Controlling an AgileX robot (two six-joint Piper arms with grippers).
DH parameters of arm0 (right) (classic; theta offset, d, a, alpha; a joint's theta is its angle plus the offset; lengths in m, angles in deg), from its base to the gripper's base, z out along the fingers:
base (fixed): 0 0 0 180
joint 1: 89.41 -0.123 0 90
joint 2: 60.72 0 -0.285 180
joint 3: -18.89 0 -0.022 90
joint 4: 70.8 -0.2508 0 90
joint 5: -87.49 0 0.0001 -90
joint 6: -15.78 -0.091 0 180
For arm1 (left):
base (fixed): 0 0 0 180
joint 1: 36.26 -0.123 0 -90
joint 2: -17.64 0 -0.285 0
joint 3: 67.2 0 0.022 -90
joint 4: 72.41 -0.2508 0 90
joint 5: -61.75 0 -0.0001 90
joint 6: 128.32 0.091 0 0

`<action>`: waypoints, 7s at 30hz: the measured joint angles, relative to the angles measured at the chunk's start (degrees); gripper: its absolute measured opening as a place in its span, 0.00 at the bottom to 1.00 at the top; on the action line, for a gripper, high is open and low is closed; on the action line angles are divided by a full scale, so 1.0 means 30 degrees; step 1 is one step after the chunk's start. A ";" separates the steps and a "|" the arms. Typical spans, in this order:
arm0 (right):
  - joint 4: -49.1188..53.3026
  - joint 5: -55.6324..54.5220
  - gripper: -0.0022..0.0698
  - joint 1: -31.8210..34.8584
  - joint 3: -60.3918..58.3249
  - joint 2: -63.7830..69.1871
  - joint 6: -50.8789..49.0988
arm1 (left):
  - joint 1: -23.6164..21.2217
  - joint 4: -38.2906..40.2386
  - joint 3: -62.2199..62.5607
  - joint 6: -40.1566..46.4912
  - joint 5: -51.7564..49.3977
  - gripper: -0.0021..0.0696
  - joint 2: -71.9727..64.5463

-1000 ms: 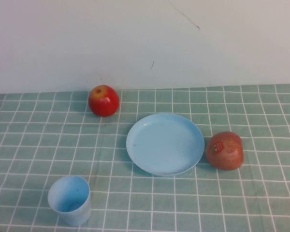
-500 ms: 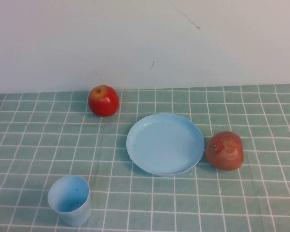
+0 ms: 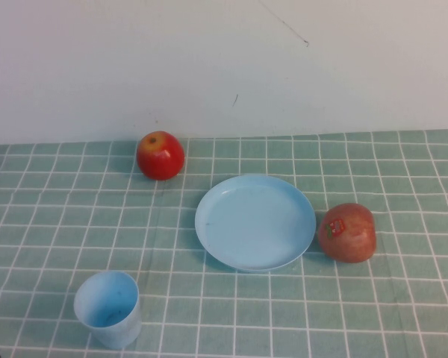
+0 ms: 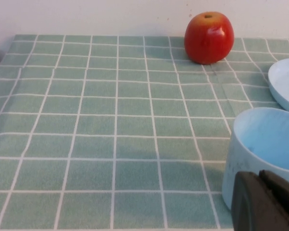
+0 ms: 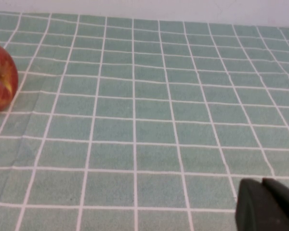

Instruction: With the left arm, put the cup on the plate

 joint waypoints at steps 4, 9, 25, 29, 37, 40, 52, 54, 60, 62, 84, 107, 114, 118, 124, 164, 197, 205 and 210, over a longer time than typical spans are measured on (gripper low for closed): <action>0.0000 0.0000 0.03 0.0000 0.0000 0.0000 0.0000 | 0.0000 0.1109 -0.0069 -0.0074 0.1496 0.03 0.0000; 0.0000 0.0000 0.03 0.0000 0.0000 0.0000 0.0000 | 0.0000 0.3739 -0.0110 -0.0832 0.5418 0.03 0.0000; 0.0000 0.0000 0.03 0.0000 0.0000 0.0000 0.0000 | 0.0000 0.5590 -0.0085 -0.4916 1.9357 0.03 0.0000; 0.0000 0.0000 0.03 0.0000 0.0000 0.0000 0.0107 | 0.0000 0.3276 0.2082 -0.4962 1.8541 0.03 0.0000; 0.0000 0.0000 0.03 0.0000 0.0000 0.0000 0.0119 | 0.0000 0.1086 1.0584 -0.1901 0.9367 0.03 -0.2138; -0.0051 0.0000 0.03 0.0000 0.0000 0.0000 0.0119 | 0.0000 0.0854 1.3580 -0.1616 0.4370 0.03 -0.4134; -0.0051 0.0000 0.03 0.0000 0.0000 0.0000 0.0119 | 0.0540 -0.0534 1.6201 -0.1844 -0.7059 0.03 -1.0753; -0.0051 0.0000 0.03 0.0000 0.0000 0.0000 0.0119 | 0.0572 -0.0214 1.6201 -0.1844 -0.7900 0.03 -1.1259; -0.0051 0.0011 0.03 0.0000 0.0000 0.0000 0.0119 | 0.0572 0.0396 1.6329 -0.1844 -1.0644 0.03 -1.4305; -0.0051 0.0011 0.03 0.0000 0.0000 0.0000 0.0119 | 0.0572 0.0470 1.6629 -0.1844 -1.1578 0.03 -1.5914; -0.0080 0.0043 0.03 0.0000 0.0033 0.0000 0.0119 | 0.0572 0.1089 1.9059 0.0238 -1.0817 0.70 -2.8797; -0.0080 0.0084 0.03 0.0000 0.0033 0.0000 0.0119 | 0.0654 0.3586 2.1697 0.2970 -1.0572 0.05 -3.2514; -0.0080 0.0084 0.03 0.0000 0.0033 0.0000 0.0119 | 0.2519 0.2353 2.7691 0.2337 -1.2461 0.05 -3.3194; -0.0080 0.0084 0.03 0.0000 0.0033 0.0000 0.0119 | 0.4288 0.1083 3.1609 0.1534 -1.3854 0.05 -3.5003; -0.0080 0.0127 0.03 0.0000 0.0033 0.0000 0.0119 | 0.6244 0.0461 3.7134 0.1335 -1.5497 0.05 -3.8875; -0.0080 0.0125 0.03 0.0000 0.0033 0.0000 0.0119 | 0.7280 0.1452 4.4639 0.0806 -1.7327 0.11 -3.7744; -0.0080 0.0125 0.03 0.0000 0.0033 0.0000 0.0119 | 1.3922 -0.4027 2.4565 -0.5042 -1.6109 0.03 -1.7215; -0.0080 0.0125 0.03 0.0000 0.0033 0.0000 0.0119 | 1.0273 -0.6493 2.2088 -0.6123 -1.2885 0.03 -1.5599; -0.0080 0.0125 0.03 0.0000 0.0033 0.0000 0.0119 | 0.5484 -0.5711 1.6980 -0.6378 -0.7943 0.03 -1.2475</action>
